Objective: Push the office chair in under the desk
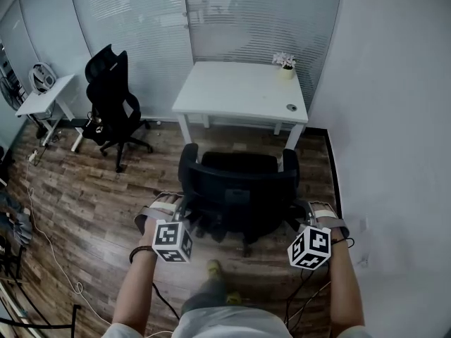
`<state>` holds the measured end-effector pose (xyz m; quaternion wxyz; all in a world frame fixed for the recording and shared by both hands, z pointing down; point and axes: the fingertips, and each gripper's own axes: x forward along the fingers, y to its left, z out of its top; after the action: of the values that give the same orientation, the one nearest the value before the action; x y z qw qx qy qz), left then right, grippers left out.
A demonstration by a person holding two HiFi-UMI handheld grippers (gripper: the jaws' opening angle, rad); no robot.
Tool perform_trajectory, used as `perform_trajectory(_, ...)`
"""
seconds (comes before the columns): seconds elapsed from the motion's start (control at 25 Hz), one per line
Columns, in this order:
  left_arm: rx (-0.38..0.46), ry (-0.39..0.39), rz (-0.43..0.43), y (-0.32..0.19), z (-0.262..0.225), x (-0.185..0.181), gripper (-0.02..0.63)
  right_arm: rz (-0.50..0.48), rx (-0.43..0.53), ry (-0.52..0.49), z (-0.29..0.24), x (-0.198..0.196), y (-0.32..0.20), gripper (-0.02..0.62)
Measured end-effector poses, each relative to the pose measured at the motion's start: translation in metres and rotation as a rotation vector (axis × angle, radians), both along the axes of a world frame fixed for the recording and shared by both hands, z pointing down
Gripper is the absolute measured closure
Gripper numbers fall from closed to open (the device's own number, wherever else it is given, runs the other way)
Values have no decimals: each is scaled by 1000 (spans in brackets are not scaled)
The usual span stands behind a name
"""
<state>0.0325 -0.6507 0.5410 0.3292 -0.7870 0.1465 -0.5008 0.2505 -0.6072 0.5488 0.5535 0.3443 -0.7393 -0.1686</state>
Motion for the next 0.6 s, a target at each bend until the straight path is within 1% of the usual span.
perform_trajectory(0.16,-6,0,6,-50,-3,7,423,13,-28,5,-2,7,-51,387)
perform_trajectory(0.4,-9,3,11,-118,-7,7,423,34,-1,14,-7,7,-118,385)
perform_trajectory(0.6,3,6,16,-167,-11,12,423,62,-10,20,-10,13,-167,383)
